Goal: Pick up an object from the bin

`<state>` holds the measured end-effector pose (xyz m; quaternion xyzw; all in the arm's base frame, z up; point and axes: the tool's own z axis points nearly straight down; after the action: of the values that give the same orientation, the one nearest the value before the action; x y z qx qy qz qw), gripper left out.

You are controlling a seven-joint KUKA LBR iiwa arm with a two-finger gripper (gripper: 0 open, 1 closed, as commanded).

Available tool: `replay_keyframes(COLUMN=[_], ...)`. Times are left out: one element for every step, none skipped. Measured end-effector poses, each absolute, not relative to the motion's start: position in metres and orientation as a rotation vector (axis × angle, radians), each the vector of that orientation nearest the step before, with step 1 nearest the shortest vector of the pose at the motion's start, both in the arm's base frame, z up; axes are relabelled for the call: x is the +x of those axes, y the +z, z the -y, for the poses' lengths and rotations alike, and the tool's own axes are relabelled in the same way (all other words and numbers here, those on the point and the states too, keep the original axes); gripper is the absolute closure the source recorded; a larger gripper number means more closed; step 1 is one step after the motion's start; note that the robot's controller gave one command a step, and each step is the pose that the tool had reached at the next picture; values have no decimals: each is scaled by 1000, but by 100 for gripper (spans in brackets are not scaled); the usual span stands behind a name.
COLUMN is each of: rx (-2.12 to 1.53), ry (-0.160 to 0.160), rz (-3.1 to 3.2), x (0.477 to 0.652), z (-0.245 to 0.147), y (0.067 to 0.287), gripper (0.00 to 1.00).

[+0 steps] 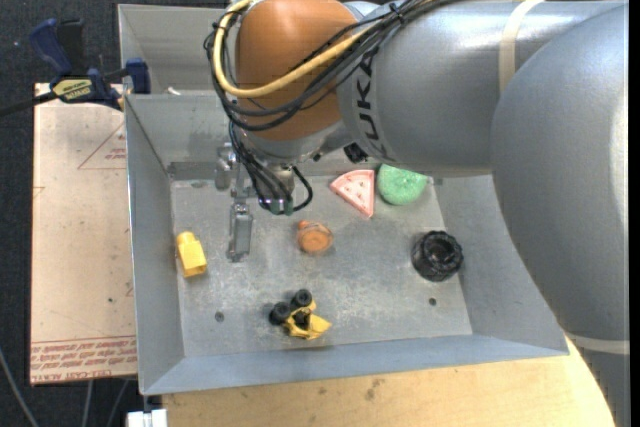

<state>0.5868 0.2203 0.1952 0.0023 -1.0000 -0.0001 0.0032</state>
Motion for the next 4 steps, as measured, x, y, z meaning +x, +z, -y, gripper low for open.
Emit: replay_keyframes(rx=[1, 23, 160, 452], ry=[-2, 1, -7, -2], rz=[3142, 3138, 3149, 3105], x=[588, 541, 535, 519], z=[-219, -208, -205, -170], y=[200, 227, 197, 165], gripper=[0, 0, 0, 0])
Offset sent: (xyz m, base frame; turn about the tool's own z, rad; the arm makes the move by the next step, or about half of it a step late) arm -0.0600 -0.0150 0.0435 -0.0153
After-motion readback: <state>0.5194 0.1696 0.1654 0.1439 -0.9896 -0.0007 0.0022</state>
